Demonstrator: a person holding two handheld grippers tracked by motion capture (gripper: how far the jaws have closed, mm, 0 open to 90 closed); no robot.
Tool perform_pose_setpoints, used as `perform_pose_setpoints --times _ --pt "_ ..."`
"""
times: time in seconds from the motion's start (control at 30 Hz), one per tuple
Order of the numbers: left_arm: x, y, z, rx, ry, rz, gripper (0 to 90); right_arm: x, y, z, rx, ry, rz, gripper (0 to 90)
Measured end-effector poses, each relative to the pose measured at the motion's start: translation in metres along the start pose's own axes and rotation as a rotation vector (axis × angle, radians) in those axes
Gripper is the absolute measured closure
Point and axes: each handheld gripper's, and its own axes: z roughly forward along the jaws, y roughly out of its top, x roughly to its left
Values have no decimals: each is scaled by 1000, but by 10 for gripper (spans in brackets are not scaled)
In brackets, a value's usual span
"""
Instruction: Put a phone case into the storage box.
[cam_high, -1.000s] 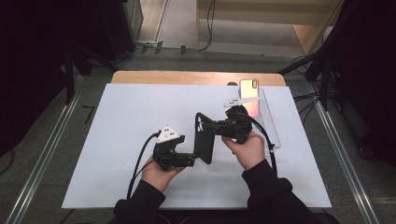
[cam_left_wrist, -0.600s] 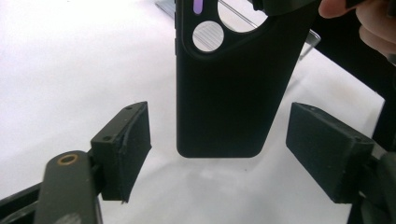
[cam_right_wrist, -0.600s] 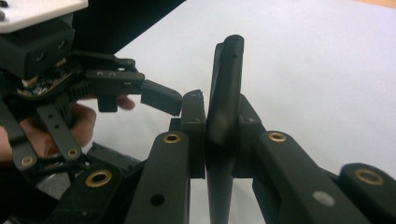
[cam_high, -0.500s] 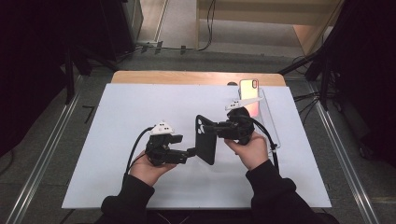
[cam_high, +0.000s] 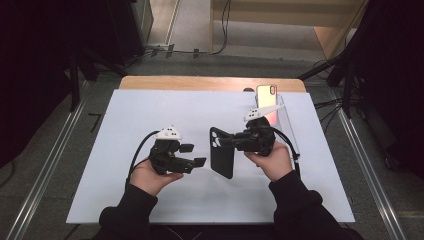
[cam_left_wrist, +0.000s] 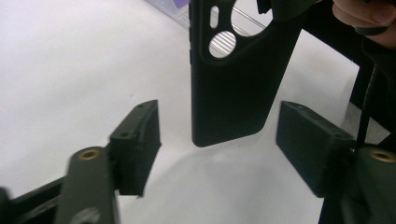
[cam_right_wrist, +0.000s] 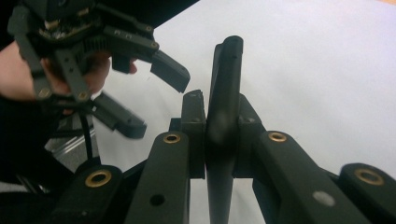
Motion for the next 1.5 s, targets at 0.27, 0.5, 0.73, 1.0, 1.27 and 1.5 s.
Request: perform_pose_setpoints --times 0.27,0.5,0.73,1.0,1.27,1.5 --pt "4 6 -6 -1 -61 57 326 -3 0 1 33 80 -65 775" --pt "6 13 -10 -16 -118 103 326 1 0 3 53 146 -137 774" --pt "5 18 -10 3 -161 141 329 5 -1 4 68 210 -213 774" --pt "6 22 -6 26 -214 150 368 6 -2 10 97 251 -240 774" --pt "7 21 -6 24 -257 169 473 9 -3 13 114 287 -270 774" --pt "4 18 -6 34 -282 227 644 12 -3 15 119 308 -280 774"
